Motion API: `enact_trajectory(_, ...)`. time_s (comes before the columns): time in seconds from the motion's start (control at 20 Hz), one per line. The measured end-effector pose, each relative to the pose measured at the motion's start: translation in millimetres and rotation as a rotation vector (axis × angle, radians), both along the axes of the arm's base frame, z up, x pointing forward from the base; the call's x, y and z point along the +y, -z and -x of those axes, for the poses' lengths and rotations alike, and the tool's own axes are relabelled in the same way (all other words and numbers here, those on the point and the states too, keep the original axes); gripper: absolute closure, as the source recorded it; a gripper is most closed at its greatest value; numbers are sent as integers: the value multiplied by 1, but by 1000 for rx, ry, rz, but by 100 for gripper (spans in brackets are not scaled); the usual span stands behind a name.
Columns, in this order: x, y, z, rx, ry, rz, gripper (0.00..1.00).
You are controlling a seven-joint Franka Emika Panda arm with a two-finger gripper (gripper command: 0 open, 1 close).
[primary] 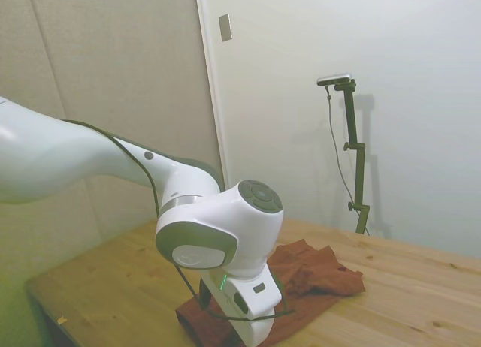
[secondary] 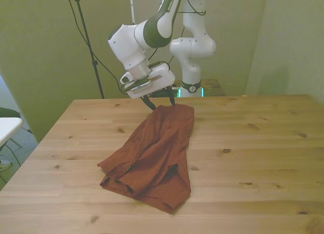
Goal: Unfold the shorts
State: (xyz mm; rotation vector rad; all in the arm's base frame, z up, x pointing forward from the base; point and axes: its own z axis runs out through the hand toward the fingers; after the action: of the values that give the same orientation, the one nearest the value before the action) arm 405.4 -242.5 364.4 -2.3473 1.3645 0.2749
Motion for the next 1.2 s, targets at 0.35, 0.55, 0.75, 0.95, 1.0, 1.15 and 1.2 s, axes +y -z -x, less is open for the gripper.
enact_trajectory(0.35, 4, 6, 0, -11, -39, 3, 100)
enact_trajectory(0.55, 4, 7, 0, -12, -43, 3, 100)
enact_trajectory(0.75, 4, 7, 0, -13, -44, 3, 100)
enact_trajectory(0.95, 2, 7, 1, -14, -40, 3, 100)
enact_trajectory(1.0, 1, 7, 1, -14, -40, 3, 100)
enact_trajectory(1.15, 1, 7, 2, -15, -40, 3, 100)
enact_trajectory(1.2, 1, 7, 1, -15, -41, 3, 100)
